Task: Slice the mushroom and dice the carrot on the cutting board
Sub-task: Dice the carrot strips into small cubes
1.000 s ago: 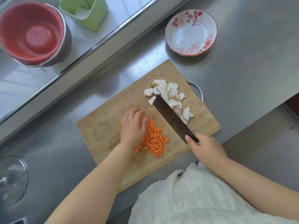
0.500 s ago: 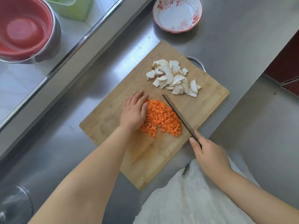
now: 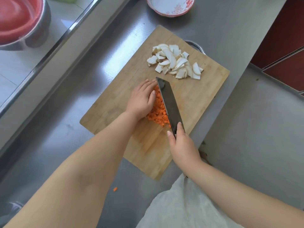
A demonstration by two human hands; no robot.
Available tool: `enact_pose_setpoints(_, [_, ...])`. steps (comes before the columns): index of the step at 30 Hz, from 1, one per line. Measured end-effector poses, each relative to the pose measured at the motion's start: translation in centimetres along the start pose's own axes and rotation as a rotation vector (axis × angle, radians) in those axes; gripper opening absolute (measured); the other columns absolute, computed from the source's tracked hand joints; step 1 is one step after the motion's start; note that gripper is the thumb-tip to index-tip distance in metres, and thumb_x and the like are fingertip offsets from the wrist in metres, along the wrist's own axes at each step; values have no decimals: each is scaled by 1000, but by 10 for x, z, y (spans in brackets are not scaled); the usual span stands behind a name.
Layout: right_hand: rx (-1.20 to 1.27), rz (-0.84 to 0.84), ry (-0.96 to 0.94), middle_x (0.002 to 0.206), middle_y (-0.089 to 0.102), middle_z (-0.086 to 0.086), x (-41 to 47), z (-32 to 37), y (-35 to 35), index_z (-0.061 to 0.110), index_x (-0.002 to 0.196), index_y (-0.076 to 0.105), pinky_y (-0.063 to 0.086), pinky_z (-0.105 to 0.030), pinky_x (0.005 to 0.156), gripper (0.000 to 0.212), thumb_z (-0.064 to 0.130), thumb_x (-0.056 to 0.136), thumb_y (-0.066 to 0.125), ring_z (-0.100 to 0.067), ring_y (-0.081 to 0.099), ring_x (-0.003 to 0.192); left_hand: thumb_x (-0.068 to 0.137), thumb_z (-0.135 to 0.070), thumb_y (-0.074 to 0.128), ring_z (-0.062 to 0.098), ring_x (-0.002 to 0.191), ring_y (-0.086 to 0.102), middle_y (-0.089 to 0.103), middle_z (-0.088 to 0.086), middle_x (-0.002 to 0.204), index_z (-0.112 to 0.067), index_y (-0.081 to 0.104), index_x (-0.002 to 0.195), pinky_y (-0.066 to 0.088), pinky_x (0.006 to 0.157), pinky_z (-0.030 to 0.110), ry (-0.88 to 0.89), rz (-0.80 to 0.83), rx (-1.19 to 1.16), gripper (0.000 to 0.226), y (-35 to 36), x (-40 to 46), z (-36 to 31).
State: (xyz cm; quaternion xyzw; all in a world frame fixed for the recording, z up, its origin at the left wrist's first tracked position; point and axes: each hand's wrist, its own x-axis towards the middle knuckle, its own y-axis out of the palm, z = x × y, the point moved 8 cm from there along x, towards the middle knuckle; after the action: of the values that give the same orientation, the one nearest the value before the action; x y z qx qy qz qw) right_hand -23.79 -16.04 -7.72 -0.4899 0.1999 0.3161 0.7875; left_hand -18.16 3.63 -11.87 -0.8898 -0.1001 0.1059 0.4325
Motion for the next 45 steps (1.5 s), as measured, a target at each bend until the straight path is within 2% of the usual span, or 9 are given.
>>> enact_pose_setpoints(10, [39, 159, -85, 134, 51, -5, -24, 28, 38, 19, 153, 10, 44, -37, 95, 62, 46, 101, 28, -23, 50, 120, 99, -34, 25, 22, 115, 48, 58, 5, 126, -12, 58, 124, 33, 94, 28, -96, -20, -104, 47, -25, -26, 27])
enact_pose_setpoints(18, [89, 136, -185, 145, 44, 3, -25, 30, 19, 21, 150, 24, 38, -35, 105, 55, 43, 101, 32, -16, 43, 131, 101, -32, 27, 17, 119, 45, 56, 1, 126, -14, 59, 124, 30, 98, 26, -163, -121, -121, 43, -39, -53, 50])
enact_pose_setpoints(24, [73, 48, -172, 136, 54, -1, 1, 29, -13, 18, 148, 32, 44, -32, 95, 51, 39, 101, 34, -17, 52, 121, 104, -36, 28, 13, 129, 27, 44, -7, 134, -27, 55, 131, 21, 104, 32, -210, -4, -46, 40, -30, -51, 46])
enact_pose_setpoints(29, [-1, 107, -218, 139, 51, 0, -7, 31, 1, 18, 148, 32, 42, -33, 100, 50, 36, 101, 33, -18, 49, 124, 103, -36, 29, 15, 123, 37, 51, -5, 127, -22, 57, 125, 29, 104, 34, -223, -51, -41, 38, -34, -58, 43])
enact_pose_setpoints(33, [-3, 169, -261, 133, 57, 3, -21, 31, 10, 19, 146, 36, 46, -34, 96, 49, 36, 101, 34, -15, 54, 117, 100, -36, 29, 15, 104, 49, 57, -4, 109, -21, 54, 112, 41, 97, 41, -290, -143, -94, 32, -42, -74, 46])
enact_pose_setpoints(35, [29, 166, -258, 123, 63, 5, -20, 32, -1, 21, 142, 43, 48, -33, 89, 45, 35, 100, 34, -14, 58, 108, 101, -34, 32, 17, 121, 46, 54, -1, 127, -20, 51, 128, 36, 105, 42, -311, -197, -67, 35, -45, -85, 43])
enact_pose_setpoints(38, [170, 204, -233, 70, 58, 8, -10, 32, -20, 26, 102, 61, 41, -27, 58, 26, 31, 100, 36, -12, 52, 62, 103, -29, 32, 17, 143, 24, 36, 0, 151, -18, 37, 145, 20, 117, 41, -344, -248, 23, 44, -50, -102, 24])
enact_pose_setpoints(40, [299, 249, -207, 58, 45, 3, -2, 33, -30, 18, 79, 53, 38, -31, 54, 26, 27, 98, 37, -14, 41, 51, 101, -21, 35, 16, 146, 17, 30, -1, 155, -18, 31, 149, 15, 119, 40, -289, -265, 88, 48, -50, -107, 3])
enact_pose_setpoints(45, [468, 423, -116, 57, 43, -2, 1, 25, -45, 12, 75, 40, 40, -28, 45, 25, 20, 98, 38, -14, 37, 46, 81, 1, 47, 20, 148, 6, 13, -2, 161, -22, 12, 154, 8, 120, 42, -177, -155, 300, 85, -27, -108, -37])
